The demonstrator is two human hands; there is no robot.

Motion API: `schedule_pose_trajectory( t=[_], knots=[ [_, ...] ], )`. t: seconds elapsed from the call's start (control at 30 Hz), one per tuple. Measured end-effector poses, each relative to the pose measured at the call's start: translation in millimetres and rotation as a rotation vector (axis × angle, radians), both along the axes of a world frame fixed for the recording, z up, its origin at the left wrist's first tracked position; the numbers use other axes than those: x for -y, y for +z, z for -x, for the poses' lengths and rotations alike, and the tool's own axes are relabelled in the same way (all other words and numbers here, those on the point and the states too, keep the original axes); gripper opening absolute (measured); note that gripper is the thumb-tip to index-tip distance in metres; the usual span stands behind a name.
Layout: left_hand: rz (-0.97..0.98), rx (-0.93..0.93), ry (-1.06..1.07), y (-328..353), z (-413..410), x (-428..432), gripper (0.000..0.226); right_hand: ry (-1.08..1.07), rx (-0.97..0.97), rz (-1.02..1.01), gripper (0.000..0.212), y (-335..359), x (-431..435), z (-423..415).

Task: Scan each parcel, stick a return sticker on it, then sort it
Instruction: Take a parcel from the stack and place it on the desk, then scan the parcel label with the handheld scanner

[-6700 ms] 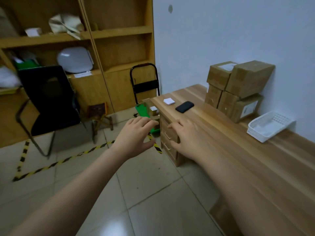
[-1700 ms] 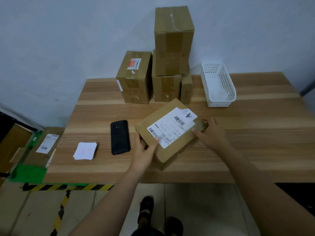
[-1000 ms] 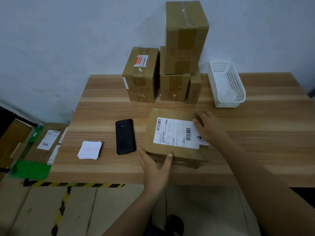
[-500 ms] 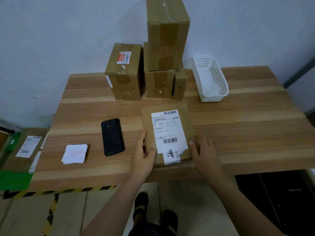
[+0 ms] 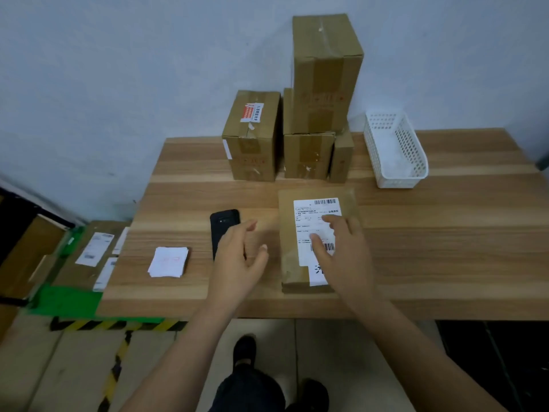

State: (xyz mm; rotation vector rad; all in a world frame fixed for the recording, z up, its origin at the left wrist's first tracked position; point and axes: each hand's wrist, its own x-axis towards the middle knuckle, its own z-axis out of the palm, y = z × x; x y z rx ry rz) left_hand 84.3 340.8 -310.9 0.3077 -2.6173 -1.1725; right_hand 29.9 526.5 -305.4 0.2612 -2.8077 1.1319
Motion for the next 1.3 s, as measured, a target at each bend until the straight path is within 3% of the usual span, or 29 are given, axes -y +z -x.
schedule_pose_trajectory(
  t=[0.17, 0.3, 0.5, 0.63, 0.73, 0.97, 1.3],
  knots=[
    [0.206, -0.060, -0.002, -2.0, 5.7, 70.7, 0.044, 0.143, -0.020, -0.082, 0.036, 7.9, 74.3, 7.1],
    [0.323, 0.024, -0.034, -28.7, 13.8, 132.0, 0.043, 0.180, 0.064, -0.129, 0.039, -13.1, 140.4, 18.3],
    [0.571, 0.134, -0.160, -78.4, 22.5, 216.3, 0.046, -0.023, 0.449, -0.270, 0.052, -80.9, 218.9, 30.0],
    [0.600, 0.089, -0.215, -99.2, 28.1, 250.8, 0.044, -0.138, 0.550, -0.331, 0.086, -111.8, 247.9, 29.7],
    [0.593, 0.129, -0.260, -108.7, 34.0, 259.9, 0.046, -0.209, 0.575, -0.331, 0.088, -116.0, 259.4, 33.4],
    [0.499, 0.044, -0.305, -84.0, 61.9, 247.6, 0.049, -0.250, 0.501, -0.231, 0.074, -79.2, 255.5, 56.5],
    [0.594, -0.281, -0.268, 33.0, 134.8, 158.5, 0.052, -0.240, 0.041, -0.104, 0.084, 31.1, 163.5, 109.3]
  ],
)
